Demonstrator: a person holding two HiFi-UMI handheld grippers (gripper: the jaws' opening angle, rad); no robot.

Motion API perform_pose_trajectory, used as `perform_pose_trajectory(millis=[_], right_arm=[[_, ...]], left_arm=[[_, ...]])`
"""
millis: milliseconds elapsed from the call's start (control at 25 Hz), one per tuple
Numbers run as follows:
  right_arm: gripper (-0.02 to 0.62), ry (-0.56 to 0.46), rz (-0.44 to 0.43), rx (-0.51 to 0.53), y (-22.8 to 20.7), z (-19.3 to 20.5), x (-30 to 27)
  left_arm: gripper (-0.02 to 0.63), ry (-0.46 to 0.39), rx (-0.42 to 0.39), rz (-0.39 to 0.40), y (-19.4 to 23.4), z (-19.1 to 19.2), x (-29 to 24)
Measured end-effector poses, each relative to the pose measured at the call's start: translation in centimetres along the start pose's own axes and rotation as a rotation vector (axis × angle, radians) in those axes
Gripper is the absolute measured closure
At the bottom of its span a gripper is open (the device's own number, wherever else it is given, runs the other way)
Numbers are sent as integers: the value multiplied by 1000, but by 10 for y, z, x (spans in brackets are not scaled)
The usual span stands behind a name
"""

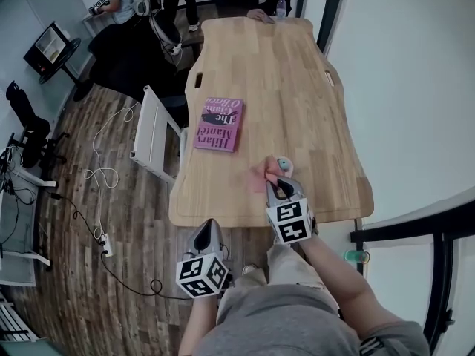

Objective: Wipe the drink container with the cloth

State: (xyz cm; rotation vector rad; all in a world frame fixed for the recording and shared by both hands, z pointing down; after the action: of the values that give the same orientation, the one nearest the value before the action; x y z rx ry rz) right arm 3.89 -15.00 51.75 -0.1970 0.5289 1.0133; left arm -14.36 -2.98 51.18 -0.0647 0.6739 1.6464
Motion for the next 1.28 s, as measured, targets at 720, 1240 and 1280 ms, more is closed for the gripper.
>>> perform_pose_trajectory(millis=[720, 1240, 1280], right_arm=[[567, 113, -16, -3, 10, 41, -30], [566, 207, -26, -13, 21, 71, -58], [567, 216, -23, -13, 21, 74, -60]], left_arm=[[604, 28, -1, -19, 6, 6, -7], [604, 41, 2, -18, 13, 8, -15], [604, 43, 2, -19, 14, 8, -15]])
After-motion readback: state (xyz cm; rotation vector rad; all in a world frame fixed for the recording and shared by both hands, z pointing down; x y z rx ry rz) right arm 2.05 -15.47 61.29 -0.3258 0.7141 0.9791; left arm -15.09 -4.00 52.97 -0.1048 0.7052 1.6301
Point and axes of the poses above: the fingertips, and each gripper's own axes: x backward along the fingers, y to its left, z out of its underside, the point moved 4 cm from there along x, backward along the fingers
